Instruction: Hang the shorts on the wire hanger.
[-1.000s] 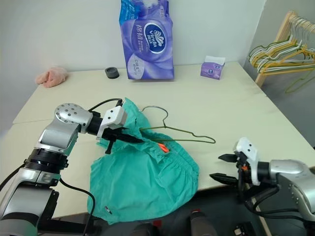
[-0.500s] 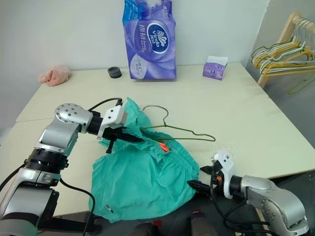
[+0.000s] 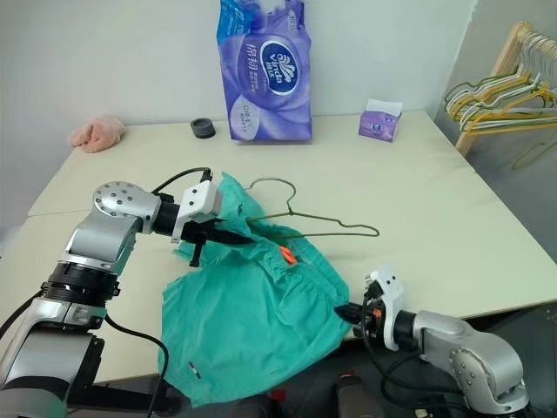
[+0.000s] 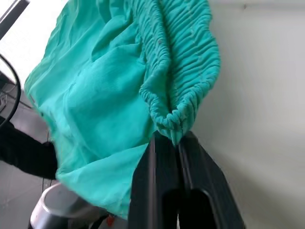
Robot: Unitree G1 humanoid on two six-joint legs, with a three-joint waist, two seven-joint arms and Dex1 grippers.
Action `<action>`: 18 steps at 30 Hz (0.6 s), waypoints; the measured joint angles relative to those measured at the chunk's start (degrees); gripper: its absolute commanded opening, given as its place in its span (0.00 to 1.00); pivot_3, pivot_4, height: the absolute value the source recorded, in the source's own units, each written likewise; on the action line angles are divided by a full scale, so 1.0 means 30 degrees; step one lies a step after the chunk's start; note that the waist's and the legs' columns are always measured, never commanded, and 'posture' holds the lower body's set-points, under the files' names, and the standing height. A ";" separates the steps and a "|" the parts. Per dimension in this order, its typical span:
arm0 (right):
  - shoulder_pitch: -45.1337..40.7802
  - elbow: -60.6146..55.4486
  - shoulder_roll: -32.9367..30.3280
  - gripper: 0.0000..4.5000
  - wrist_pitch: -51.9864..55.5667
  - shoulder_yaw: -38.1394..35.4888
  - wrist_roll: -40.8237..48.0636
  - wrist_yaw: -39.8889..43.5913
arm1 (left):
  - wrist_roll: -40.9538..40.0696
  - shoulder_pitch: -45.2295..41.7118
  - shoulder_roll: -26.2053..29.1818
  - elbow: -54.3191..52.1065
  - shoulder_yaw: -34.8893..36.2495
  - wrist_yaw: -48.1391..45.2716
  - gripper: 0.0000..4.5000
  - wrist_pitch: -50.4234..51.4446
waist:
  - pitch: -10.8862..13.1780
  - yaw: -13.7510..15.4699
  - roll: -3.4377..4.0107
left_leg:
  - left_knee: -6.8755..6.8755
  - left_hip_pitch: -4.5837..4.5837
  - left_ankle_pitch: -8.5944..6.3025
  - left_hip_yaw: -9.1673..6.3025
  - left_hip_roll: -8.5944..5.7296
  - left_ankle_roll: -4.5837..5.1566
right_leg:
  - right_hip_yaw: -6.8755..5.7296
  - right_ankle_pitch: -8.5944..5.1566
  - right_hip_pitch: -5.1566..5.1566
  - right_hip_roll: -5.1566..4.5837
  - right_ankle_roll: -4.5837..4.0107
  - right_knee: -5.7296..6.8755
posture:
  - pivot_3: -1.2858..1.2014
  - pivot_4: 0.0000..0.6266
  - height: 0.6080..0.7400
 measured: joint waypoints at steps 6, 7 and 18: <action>-0.2769 0.2266 -0.1709 0.01 -0.0169 -0.1798 0.0404 0.0962 | -0.1423 0.0186 0.0228 -0.0633 0.0680 -0.0108 0.00 0.2168 | 0.0002 -0.0028 0.0003 | -0.0002 -0.0007 0.0000 0.0002 -0.0001 0.0001 | -0.0001 0.0001 -0.0005 0.0001 -0.0001 -0.0004 | 0.44 0.12 1.00; -0.3348 0.2777 -0.2326 0.01 -0.0190 -0.2173 0.0608 0.1599 | -0.1972 0.0266 0.0415 -0.1095 0.0849 -0.0264 0.00 0.3028 | 0.0003 -0.0039 0.0003 | -0.0003 -0.0008 -0.0001 0.0003 -0.0001 0.0001 | 0.0001 0.0000 -0.0006 0.0001 -0.0001 -0.0005 | 0.44 0.12 1.00; -0.4900 0.4997 -0.5136 0.01 -0.1656 -0.2012 0.1047 0.5147 | -0.4399 0.1556 0.3062 -0.4156 0.0874 -0.1742 0.00 0.6835 | 0.0002 -0.0028 0.0003 | -0.0011 -0.0001 -0.0006 0.0006 0.0007 0.0010 | 0.0003 -0.0001 -0.0005 0.0010 0.0001 -0.0005 | 0.44 0.12 1.00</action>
